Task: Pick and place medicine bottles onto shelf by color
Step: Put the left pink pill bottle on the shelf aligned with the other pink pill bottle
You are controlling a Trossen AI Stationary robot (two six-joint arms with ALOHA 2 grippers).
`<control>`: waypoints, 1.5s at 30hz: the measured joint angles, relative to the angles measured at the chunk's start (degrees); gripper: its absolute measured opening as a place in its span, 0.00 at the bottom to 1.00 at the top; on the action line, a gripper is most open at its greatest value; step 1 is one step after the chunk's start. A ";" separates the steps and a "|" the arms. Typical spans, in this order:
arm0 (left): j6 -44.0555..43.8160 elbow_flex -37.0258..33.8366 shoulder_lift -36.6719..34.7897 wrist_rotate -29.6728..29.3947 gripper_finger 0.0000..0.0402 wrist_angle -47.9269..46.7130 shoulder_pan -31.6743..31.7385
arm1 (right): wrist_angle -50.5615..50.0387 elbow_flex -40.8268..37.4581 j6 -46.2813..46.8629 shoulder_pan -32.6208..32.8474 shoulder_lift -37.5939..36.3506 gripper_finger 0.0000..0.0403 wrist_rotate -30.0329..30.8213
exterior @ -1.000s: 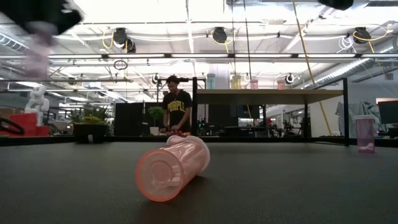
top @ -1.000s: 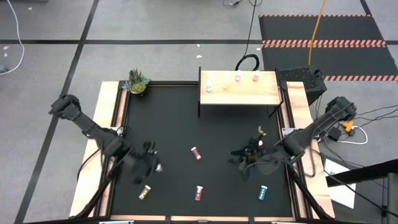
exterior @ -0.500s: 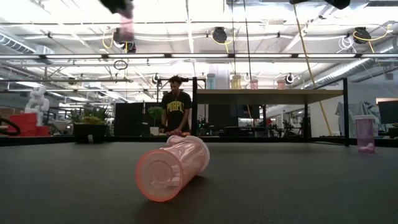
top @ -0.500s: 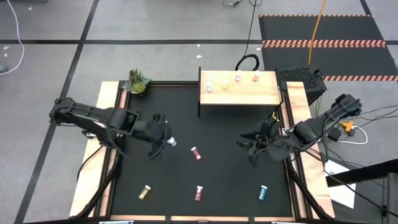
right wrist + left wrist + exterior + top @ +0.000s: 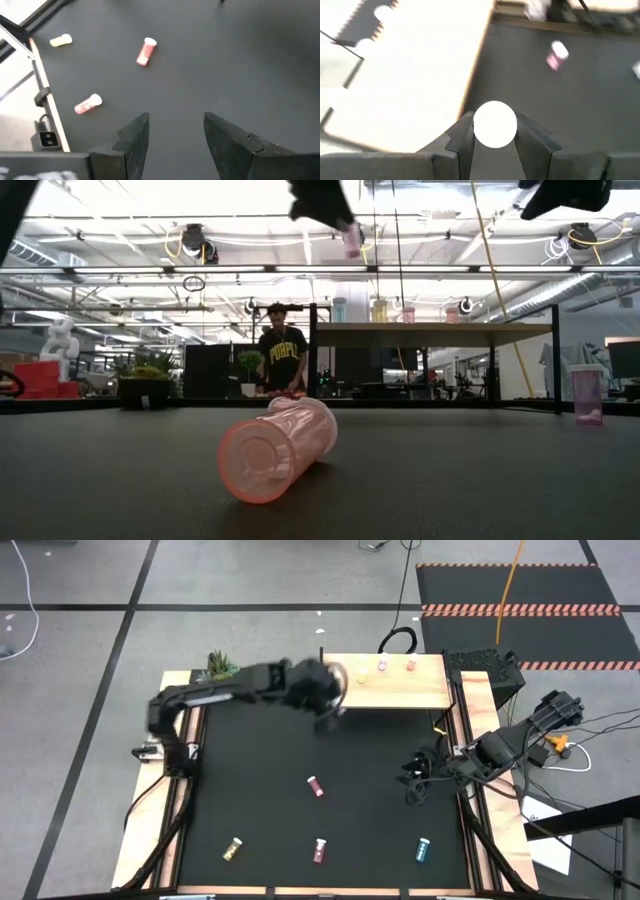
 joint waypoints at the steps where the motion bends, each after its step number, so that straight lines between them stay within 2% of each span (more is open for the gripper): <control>1: 0.05 3.90 2.51 0.07 0.32 -0.01 1.22 | -1.01 0.00 -0.08 -0.23 -0.58 0.45 -0.02; 7: 0.28 24.50 16.94 3.36 0.32 0.54 6.06 | -7.65 0.00 -0.74 -3.29 -5.12 0.45 0.33; 9: -0.28 22.59 17.91 4.78 0.32 6.54 6.86 | -8.62 0.00 -0.83 -4.51 -6.84 0.45 1.80; 12: -2.26 22.06 19.53 6.26 0.32 10.39 7.99 | -8.61 0.00 -2.48 -6.56 -9.39 0.45 4.08; 17: -2.89 22.15 20.71 6.38 0.32 10.07 9.48 | -8.15 0.00 -7.94 -11.53 -12.88 0.45 7.80; 20: -2.70 22.15 20.59 8.35 0.32 10.31 9.31 | -5.55 0.00 -15.12 -15.24 -14.29 0.45 12.18; 24: -2.18 22.15 19.60 16.44 0.32 9.94 8.90 | 6.91 0.00 -34.20 -20.37 -14.78 0.46 13.17; 26: -1.19 22.15 18.74 20.12 0.32 8.19 8.66 | 14.88 0.02 -43.37 -23.51 -14.31 0.47 10.09; 29: 0.69 22.17 17.47 24.06 0.32 6.48 8.14 | 22.20 0.07 -51.86 -29.26 -12.68 0.51 3.54; 33: 3.09 22.15 15.79 27.91 0.32 5.23 7.65 | 24.25 0.02 -56.71 -36.76 -9.21 0.56 -7.16; 37: 4.67 22.15 14.70 28.91 0.32 4.68 6.99 | 26.84 0.02 -57.13 -41.63 -6.03 0.59 -17.57; 39: 4.33 22.17 14.67 29.01 0.32 4.32 6.80 | 28.67 0.02 -57.17 -42.61 -4.99 0.59 -20.41; 45: 3.16 22.17 14.74 27.66 0.32 1.88 6.35 | 31.57 0.04 -57.14 -44.14 -2.09 0.57 -22.57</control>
